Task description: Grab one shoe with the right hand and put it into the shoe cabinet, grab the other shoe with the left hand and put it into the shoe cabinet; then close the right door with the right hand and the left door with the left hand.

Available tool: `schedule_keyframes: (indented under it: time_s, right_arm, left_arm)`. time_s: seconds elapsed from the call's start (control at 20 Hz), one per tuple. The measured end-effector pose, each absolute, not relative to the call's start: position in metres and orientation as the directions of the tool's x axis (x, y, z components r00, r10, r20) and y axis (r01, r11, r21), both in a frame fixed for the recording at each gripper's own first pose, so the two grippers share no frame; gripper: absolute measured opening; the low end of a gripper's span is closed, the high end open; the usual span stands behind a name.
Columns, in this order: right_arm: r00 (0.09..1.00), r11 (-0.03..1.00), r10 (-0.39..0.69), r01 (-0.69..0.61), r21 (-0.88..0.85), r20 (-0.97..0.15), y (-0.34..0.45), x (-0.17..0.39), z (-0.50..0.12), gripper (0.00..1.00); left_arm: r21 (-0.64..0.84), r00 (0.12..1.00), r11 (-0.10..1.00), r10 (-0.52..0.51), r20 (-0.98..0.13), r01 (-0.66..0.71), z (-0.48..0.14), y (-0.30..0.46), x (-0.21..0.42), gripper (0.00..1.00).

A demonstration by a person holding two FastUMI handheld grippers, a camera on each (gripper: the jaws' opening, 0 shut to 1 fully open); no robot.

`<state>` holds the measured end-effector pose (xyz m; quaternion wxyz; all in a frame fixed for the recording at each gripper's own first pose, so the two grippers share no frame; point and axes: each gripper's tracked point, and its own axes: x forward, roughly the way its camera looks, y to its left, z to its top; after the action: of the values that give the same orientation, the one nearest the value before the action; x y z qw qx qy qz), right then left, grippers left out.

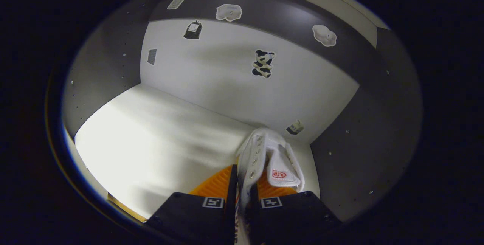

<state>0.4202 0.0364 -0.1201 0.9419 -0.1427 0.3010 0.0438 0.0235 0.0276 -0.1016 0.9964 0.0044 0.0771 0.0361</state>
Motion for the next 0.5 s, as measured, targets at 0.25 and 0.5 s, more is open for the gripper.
schedule_keyframes:
  time_s: [0.25,0.5]
  right_arm:
    - [0.830,0.973,0.053,-0.168,-0.159,-0.555,0.044,0.393,-0.097,0.66]
    - [0.874,0.987,0.114,-0.154,-0.046,-0.472,0.056,0.350,-0.058,0.97]
  left_arm:
    - [0.008,0.988,0.998,0.059,-0.144,-0.058,-0.099,0.022,0.020,0.95]
    - [0.012,0.989,0.999,0.048,-0.137,-0.047,-0.096,0.021,0.015,0.95]
